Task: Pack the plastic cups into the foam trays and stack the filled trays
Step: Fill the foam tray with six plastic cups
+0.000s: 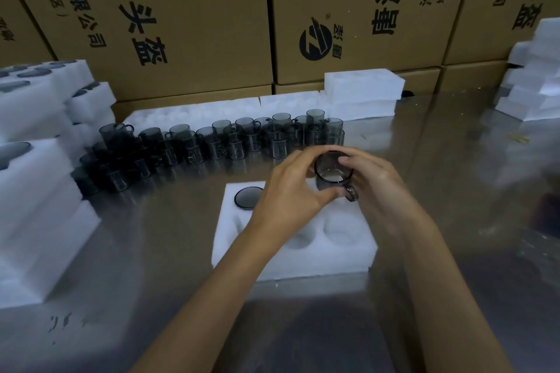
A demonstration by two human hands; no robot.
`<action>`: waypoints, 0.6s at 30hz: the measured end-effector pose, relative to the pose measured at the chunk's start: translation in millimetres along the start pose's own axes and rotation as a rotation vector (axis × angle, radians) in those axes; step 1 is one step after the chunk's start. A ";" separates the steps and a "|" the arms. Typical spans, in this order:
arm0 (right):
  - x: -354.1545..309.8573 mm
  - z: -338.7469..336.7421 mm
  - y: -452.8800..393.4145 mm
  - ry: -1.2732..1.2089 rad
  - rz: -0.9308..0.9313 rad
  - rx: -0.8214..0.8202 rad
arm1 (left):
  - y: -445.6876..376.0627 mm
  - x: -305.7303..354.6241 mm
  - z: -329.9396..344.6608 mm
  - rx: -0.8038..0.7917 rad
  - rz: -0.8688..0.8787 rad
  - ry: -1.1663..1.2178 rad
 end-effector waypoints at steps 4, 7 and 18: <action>13.8 -10.2 -0.6 0.047 0.058 0.122 | 2.2 -12.2 15.1 -0.025 -0.031 -0.087; 22.3 -9.3 -3.6 0.078 0.103 0.117 | 1.0 -20.1 14.1 0.000 -0.072 -0.103; 53.4 -15.6 -7.1 0.167 0.206 0.176 | 3.5 -29.6 19.0 -0.057 -0.093 -0.284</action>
Point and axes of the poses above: each hand's wrist, its own y-axis away from the middle knuckle, its own z-axis out of the palm, x = y × z, the point moved 6 cm from there along -y, towards the middle knuckle, and after that the axes turned 10 degrees about y, right-handed, at the moved point
